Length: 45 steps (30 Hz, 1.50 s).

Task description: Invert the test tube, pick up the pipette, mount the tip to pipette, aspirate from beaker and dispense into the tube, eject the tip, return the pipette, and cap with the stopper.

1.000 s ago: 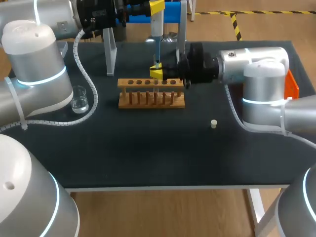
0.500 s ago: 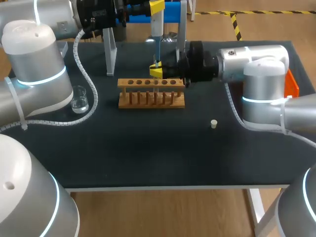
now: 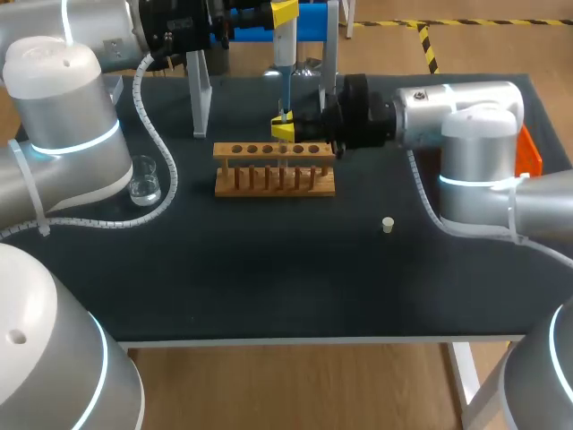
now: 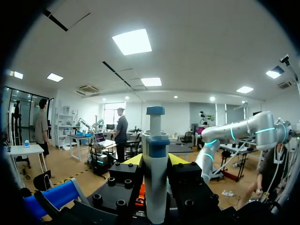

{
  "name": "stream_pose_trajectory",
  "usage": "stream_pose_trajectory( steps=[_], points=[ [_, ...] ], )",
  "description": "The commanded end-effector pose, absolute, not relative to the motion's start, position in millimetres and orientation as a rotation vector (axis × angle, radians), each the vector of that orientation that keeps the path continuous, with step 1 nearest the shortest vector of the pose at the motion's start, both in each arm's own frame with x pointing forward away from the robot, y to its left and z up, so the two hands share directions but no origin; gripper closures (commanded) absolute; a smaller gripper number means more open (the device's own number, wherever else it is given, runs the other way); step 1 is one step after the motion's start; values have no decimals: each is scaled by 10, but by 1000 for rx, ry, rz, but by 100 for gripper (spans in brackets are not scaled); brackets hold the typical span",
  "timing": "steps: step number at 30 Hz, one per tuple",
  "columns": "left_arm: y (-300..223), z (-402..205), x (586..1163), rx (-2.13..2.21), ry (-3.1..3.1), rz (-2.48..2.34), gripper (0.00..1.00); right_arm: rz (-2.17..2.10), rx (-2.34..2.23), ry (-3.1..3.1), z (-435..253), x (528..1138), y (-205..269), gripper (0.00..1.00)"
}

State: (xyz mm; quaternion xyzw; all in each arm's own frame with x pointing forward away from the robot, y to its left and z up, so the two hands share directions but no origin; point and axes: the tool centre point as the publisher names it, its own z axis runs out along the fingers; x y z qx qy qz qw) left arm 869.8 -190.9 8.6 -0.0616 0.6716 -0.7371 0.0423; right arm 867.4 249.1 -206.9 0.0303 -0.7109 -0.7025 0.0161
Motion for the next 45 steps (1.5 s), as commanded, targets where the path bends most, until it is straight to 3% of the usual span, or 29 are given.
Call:
stream_pose_trajectory(
  steps=[1,45],
  points=[
    [-1904,84,8693,-189,2050,-2257,100,-2187,96,-2212,-2072,8673,2490,100],
    [-1904,84,8693,-189,2050,-2257,100,-2208,136,-2211,-2017,8630,2477,100]
  ],
)
